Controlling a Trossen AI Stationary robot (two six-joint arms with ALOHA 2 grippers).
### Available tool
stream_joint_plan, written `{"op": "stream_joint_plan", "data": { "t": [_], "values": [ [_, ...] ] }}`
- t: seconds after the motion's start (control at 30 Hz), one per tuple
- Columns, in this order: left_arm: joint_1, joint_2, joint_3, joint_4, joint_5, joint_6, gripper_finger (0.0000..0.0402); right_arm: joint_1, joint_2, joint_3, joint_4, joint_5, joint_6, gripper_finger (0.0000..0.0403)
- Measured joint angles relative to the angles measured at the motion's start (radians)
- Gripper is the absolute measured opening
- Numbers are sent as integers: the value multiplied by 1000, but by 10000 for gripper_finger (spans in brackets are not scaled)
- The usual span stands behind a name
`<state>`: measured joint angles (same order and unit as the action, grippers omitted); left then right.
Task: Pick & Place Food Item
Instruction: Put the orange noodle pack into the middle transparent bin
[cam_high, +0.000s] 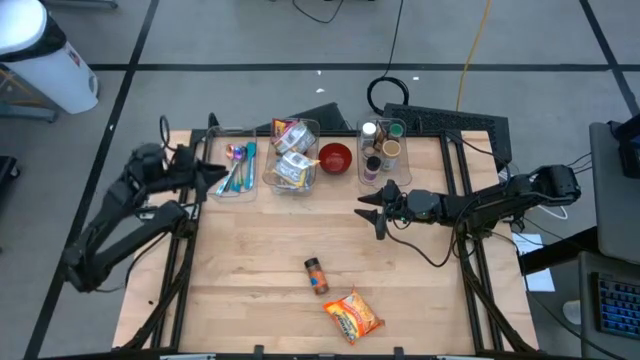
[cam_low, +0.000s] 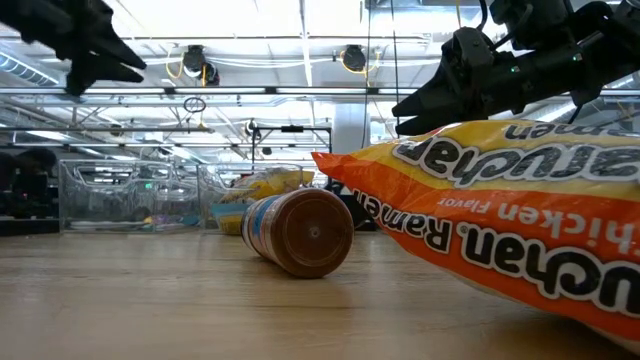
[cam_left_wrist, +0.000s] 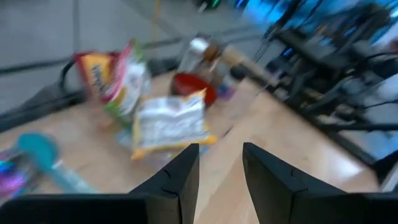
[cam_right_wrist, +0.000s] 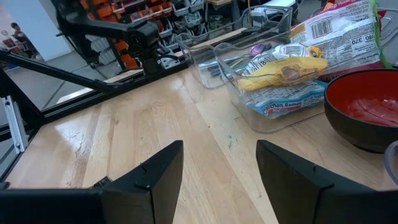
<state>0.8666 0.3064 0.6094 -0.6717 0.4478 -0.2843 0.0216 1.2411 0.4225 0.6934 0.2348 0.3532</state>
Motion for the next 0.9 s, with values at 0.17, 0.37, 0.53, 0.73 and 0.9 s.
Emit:
{"op": "stream_joint_plan", "data": {
  "t": [0.17, 0.37, 0.53, 0.73, 0.9],
  "values": [
    [-72, -124, -224, 331, 8, -82, 132, 0, 0, 0, 14, 0, 1, 194],
    [-180, -135, -510, 932, -8, -104, 131, 0, 0, 0, 13, 0, 1, 194],
    [-283, -65, -577, 1126, -85, -10, 131, 0, 1, 0, 37, 12, -7, 194],
    [-401, 38, -577, 1226, -115, 140, 131, -1, 7, 0, 129, 31, -85, 194],
    [-453, 103, -577, 1225, -199, 186, 131, -1, 7, 0, 173, 28, -105, 194]
  ]
}}
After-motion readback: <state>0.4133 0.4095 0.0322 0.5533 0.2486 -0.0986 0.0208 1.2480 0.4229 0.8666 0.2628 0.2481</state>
